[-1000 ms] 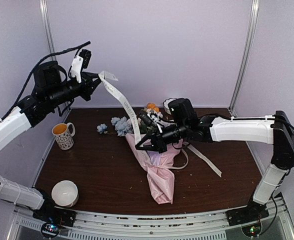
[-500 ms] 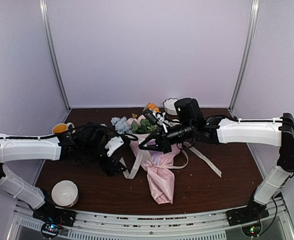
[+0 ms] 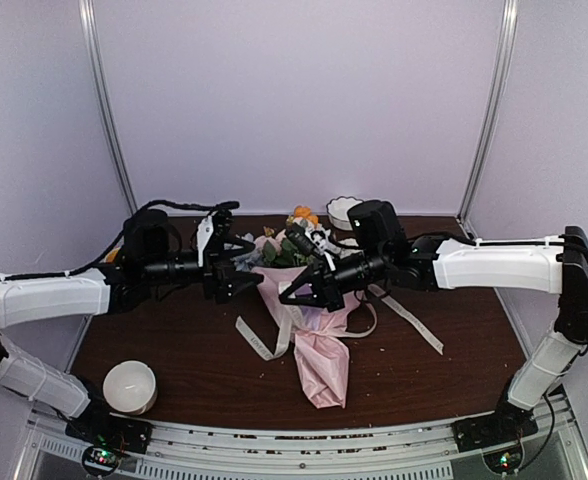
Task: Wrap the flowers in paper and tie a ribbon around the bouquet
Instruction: Cross the half-tied ribbon over the folded bouquet.
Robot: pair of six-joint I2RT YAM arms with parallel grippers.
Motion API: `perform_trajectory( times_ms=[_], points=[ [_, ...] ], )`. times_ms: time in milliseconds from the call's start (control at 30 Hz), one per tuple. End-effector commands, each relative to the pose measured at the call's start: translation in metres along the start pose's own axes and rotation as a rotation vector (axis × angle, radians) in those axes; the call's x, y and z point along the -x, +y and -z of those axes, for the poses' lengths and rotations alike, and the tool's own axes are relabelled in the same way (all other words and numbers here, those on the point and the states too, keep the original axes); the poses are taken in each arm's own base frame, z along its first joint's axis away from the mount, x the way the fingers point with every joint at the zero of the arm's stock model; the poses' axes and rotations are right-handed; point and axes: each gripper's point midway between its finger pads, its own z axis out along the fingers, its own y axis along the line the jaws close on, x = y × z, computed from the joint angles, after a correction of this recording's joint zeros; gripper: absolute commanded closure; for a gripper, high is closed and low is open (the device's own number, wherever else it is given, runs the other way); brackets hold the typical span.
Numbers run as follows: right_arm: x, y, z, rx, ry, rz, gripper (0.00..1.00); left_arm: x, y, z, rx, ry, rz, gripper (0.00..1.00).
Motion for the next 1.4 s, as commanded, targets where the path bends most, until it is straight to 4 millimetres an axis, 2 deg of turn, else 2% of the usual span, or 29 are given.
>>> perform_trajectory(
  times_ms=[0,33,67,100,200,300,367,433,533,667,767,967,1200,1300,1367],
  points=[
    [-0.002,0.001,0.006,-0.022,0.006,0.038,1.0,0.047,-0.024,-0.001,-0.277,-0.102,-0.087,0.48],
    [-0.003,0.001,0.006,-0.022,0.011,0.041,1.0,0.044,-0.027,-0.004,-0.318,-0.07,-0.08,0.69],
    [-0.002,0.001,0.006,-0.025,0.012,0.052,1.0,0.036,-0.031,-0.005,-0.356,-0.022,-0.055,0.78],
    [-0.003,0.0,0.006,-0.029,0.016,0.054,1.0,0.032,-0.033,-0.006,-0.382,0.0,-0.054,0.74],
    [-0.004,-0.001,0.007,-0.035,0.029,0.069,1.0,0.024,-0.037,-0.007,-0.427,0.041,-0.07,0.53],
    [-0.007,-0.003,0.005,-0.035,0.05,0.067,1.0,0.022,-0.038,-0.007,-0.442,0.051,-0.091,0.42],
    [-0.008,-0.003,0.004,-0.034,0.054,0.065,1.0,0.019,-0.035,-0.01,-0.436,0.072,-0.096,0.4],
    [-0.008,-0.003,0.004,-0.033,0.053,0.065,1.0,0.009,-0.029,-0.018,-0.425,0.105,-0.065,0.42],
    [-0.008,-0.002,0.004,-0.033,0.052,0.069,1.0,0.007,-0.03,-0.026,-0.462,0.092,-0.026,0.5],
    [-0.009,-0.003,0.003,-0.034,0.059,0.07,1.0,0.003,-0.039,-0.037,-0.515,0.108,-0.001,0.51],
    [-0.009,-0.003,0.003,-0.042,0.064,0.071,1.0,0.0,-0.047,-0.038,-0.551,0.113,0.007,0.52],
    [-0.009,-0.005,0.003,-0.043,0.063,0.069,1.0,-0.008,-0.05,-0.042,-0.546,0.144,0.023,0.55],
    [-0.008,-0.003,0.004,-0.045,0.062,0.072,1.0,-0.009,-0.044,-0.047,-0.522,0.163,0.028,0.74],
    [-0.008,-0.004,0.004,-0.048,0.062,0.073,1.0,-0.013,-0.045,-0.048,-0.532,0.18,0.046,0.74],
    [-0.009,-0.004,0.004,-0.051,0.063,0.073,1.0,-0.016,-0.046,-0.047,-0.54,0.188,0.055,0.68]
  ],
)
